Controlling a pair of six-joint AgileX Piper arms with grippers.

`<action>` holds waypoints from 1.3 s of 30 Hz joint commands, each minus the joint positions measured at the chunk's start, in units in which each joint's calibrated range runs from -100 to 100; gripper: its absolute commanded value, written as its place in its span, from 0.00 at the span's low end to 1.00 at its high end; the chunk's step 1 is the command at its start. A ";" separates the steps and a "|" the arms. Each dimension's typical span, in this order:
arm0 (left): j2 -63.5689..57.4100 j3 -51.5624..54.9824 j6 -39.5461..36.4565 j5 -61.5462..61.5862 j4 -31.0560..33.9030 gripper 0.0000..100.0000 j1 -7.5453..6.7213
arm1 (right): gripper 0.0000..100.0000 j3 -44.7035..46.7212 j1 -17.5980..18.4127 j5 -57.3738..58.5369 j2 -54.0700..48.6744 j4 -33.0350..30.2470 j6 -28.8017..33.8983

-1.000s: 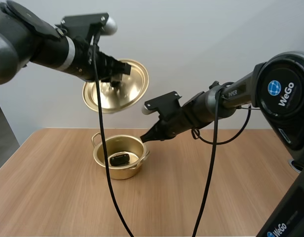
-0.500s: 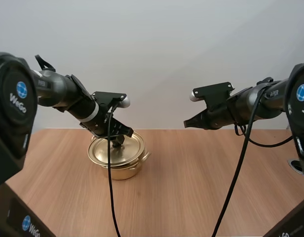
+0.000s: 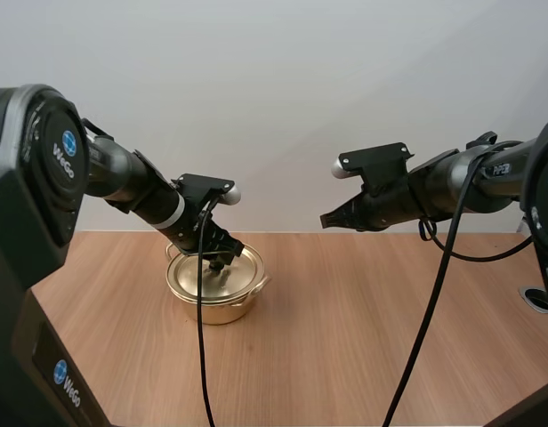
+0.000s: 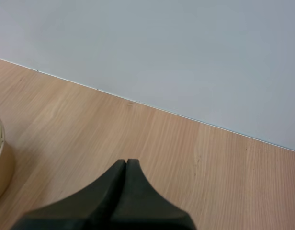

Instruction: Open the pot, put the car inside, and close it

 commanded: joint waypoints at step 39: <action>-98.63 47.23 -24.64 -40.52 14.84 1.00 -2.28 | 0.00 33.36 -1.83 -25.06 -58.40 16.95 -13.59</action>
